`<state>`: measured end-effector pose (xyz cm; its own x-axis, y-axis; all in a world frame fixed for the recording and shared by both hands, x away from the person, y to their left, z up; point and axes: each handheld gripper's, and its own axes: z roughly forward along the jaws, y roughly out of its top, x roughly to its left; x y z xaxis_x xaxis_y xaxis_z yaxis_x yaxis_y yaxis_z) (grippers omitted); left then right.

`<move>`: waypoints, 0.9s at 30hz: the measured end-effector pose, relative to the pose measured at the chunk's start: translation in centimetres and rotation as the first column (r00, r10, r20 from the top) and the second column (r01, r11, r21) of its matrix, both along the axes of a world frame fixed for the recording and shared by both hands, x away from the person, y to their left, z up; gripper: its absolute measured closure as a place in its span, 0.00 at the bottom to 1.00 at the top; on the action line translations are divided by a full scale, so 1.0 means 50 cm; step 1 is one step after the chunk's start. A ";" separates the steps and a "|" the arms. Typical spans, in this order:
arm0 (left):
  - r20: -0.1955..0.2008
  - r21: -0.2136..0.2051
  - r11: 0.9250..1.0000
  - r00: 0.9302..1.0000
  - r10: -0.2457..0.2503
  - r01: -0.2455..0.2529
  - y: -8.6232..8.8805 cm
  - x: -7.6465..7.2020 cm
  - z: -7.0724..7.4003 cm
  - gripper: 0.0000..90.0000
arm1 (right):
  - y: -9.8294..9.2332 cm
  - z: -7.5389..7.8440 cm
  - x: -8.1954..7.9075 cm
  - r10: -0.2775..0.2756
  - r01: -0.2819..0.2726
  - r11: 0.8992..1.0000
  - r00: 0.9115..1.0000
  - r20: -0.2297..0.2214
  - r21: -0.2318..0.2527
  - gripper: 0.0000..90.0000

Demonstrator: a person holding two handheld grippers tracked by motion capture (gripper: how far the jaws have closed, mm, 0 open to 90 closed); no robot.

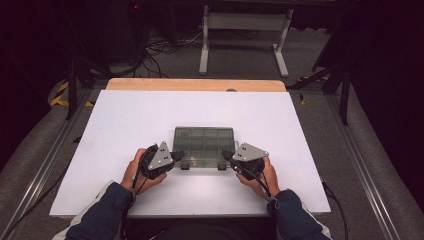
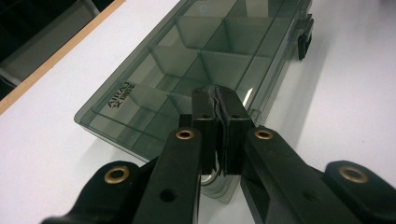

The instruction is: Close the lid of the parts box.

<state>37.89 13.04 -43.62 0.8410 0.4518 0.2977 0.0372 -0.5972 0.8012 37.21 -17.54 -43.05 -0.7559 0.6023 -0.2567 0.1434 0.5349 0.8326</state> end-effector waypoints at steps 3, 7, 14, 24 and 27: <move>-0.002 -0.002 1.000 1.000 0.000 0.000 0.001 0.001 0.000 0.97 | -0.001 -0.001 0.001 0.000 0.000 1.000 1.000 -0.001 0.003 0.99; -0.011 -0.011 1.000 1.000 -0.001 0.001 0.002 0.001 0.001 0.97 | -0.001 -0.002 0.002 -0.001 0.002 1.000 1.000 -0.003 0.009 0.99; -0.024 -0.002 1.000 1.000 -0.010 0.010 0.001 0.004 -0.002 0.97 | 0.000 -0.008 0.005 0.001 -0.001 1.000 1.000 -0.014 0.000 0.99; -0.048 -0.014 1.000 0.999 -0.013 0.012 0.001 0.008 -0.010 0.98 | 0.000 -0.015 0.009 -0.002 0.002 1.000 1.000 -0.017 0.006 1.00; -0.051 -0.022 1.000 0.998 -0.019 0.018 0.002 0.010 -0.011 0.98 | 0.000 -0.016 0.010 0.000 0.000 1.000 1.000 -0.014 0.005 1.00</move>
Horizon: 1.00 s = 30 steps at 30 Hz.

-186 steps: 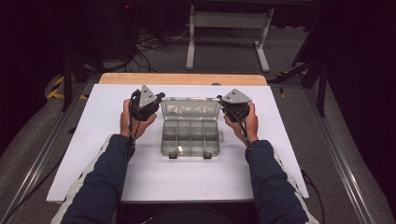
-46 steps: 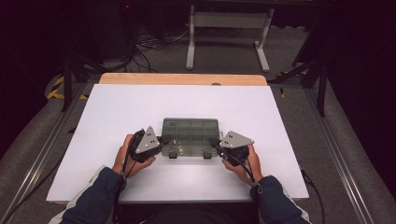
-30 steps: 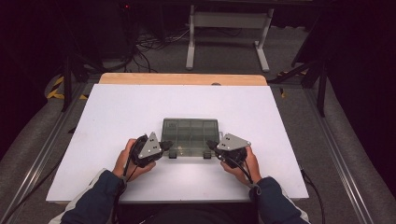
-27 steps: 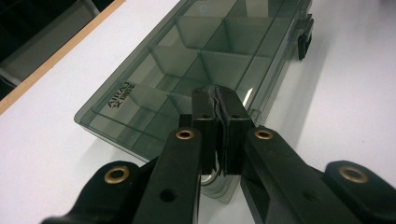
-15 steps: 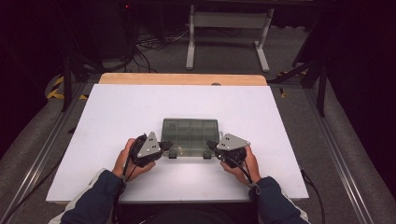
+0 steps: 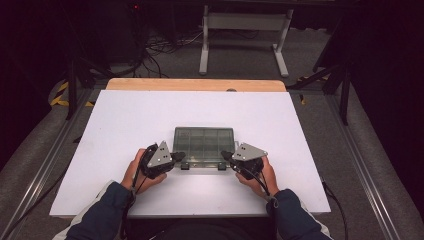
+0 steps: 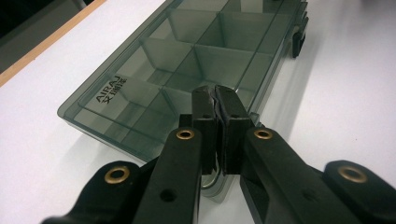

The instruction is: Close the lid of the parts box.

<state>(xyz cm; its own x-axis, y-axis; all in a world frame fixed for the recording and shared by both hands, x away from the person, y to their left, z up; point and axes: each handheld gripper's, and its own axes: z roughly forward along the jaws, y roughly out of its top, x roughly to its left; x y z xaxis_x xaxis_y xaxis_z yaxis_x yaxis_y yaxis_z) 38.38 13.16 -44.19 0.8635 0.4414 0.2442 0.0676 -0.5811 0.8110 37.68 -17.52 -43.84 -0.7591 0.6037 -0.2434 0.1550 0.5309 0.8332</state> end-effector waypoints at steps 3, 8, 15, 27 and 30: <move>0.006 0.004 1.000 1.000 0.001 -0.001 -0.001 -0.001 0.000 0.97 | 0.001 0.000 0.000 0.001 -0.001 1.000 1.000 0.003 -0.002 1.00; 0.017 0.011 1.000 1.000 0.008 -0.008 -0.001 -0.002 0.001 0.97 | 0.000 0.000 0.000 0.002 -0.002 1.000 1.000 0.005 -0.003 1.00; 0.031 0.019 0.999 0.999 0.029 -0.029 0.000 -0.003 0.004 0.94 | -0.001 0.004 -0.002 0.002 -0.002 1.000 1.000 0.020 -0.006 0.98; 0.070 -0.014 1.000 0.997 0.022 -0.021 0.005 -0.009 0.014 0.89 | -0.004 0.012 -0.008 0.014 -0.016 0.999 0.998 0.053 0.041 0.90; 0.076 -0.035 0.999 0.997 0.010 -0.007 0.007 -0.011 0.016 0.88 | -0.005 0.014 -0.008 0.017 -0.020 0.998 0.998 0.060 0.055 0.89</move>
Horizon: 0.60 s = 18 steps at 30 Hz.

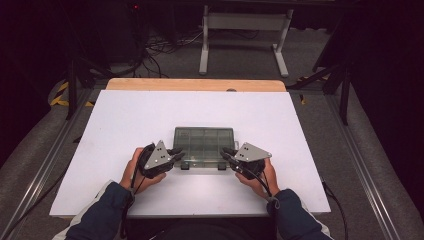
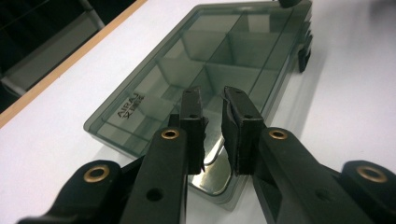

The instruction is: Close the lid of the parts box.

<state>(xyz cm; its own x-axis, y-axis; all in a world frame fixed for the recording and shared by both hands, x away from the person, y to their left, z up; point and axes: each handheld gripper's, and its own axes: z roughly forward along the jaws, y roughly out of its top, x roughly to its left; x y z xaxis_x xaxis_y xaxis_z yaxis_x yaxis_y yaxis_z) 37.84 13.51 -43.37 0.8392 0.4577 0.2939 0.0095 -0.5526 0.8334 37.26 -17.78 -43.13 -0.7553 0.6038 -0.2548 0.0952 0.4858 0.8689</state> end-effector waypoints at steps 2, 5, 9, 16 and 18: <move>0.007 -0.004 1.000 1.000 -0.006 0.006 0.001 -0.002 0.002 0.87 | 0.000 0.001 0.000 -0.001 0.001 1.000 1.000 0.004 0.002 0.87; 0.010 -0.011 1.000 1.000 -0.007 0.007 0.000 -0.003 0.002 0.84 | 0.001 0.001 -0.001 0.001 -0.001 1.000 1.000 0.005 0.005 0.84; 0.014 -0.018 1.000 1.000 -0.011 0.012 0.002 -0.003 0.003 0.82 | 0.001 0.002 -0.003 0.005 -0.005 1.000 1.000 0.013 0.014 0.81; 0.023 -0.030 1.000 1.000 -0.007 0.008 0.002 -0.004 0.005 0.71 | 0.001 0.004 -0.003 0.001 -0.001 1.000 1.000 0.018 0.027 0.71; 0.025 -0.033 0.999 1.000 -0.008 0.008 0.002 -0.005 0.005 0.69 | 0.002 0.003 -0.003 0.003 -0.003 1.000 1.000 0.017 0.022 0.68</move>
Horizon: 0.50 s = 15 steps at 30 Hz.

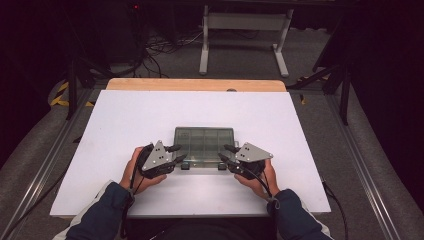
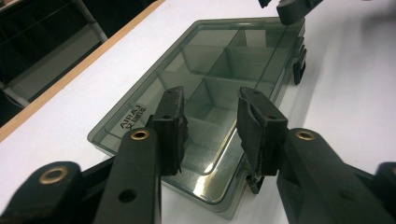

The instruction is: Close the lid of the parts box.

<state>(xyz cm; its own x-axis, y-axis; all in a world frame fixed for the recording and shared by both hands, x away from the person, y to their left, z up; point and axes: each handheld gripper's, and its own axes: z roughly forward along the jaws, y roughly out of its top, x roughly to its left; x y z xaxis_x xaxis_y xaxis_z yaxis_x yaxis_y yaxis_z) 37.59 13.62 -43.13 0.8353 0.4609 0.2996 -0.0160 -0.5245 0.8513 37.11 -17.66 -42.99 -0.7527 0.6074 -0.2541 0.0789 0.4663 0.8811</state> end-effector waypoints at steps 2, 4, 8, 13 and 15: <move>-0.003 -0.002 1.000 1.000 -0.001 0.001 0.000 0.000 0.000 0.66 | 0.002 -0.001 0.000 -0.002 0.002 1.000 1.000 0.003 -0.005 0.64; 0.000 -0.002 1.000 1.000 0.005 -0.005 -0.001 -0.001 -0.001 0.63 | 0.002 -0.001 0.000 -0.002 0.002 1.000 1.000 0.004 -0.005 0.60; 0.003 0.001 1.000 1.000 0.015 -0.015 -0.002 -0.001 -0.001 0.55 | 0.002 -0.001 0.001 -0.014 0.014 1.000 1.000 0.004 0.001 0.50; 0.005 -0.011 1.000 1.000 0.027 -0.027 -0.002 -0.002 -0.001 0.44 | 0.001 -0.001 0.004 -0.039 0.039 0.999 0.999 0.005 0.024 0.33; 0.004 -0.014 1.000 1.000 0.028 -0.028 -0.002 -0.002 -0.001 0.40 | 0.002 -0.002 0.005 -0.048 0.048 0.999 0.999 -0.001 0.025 0.29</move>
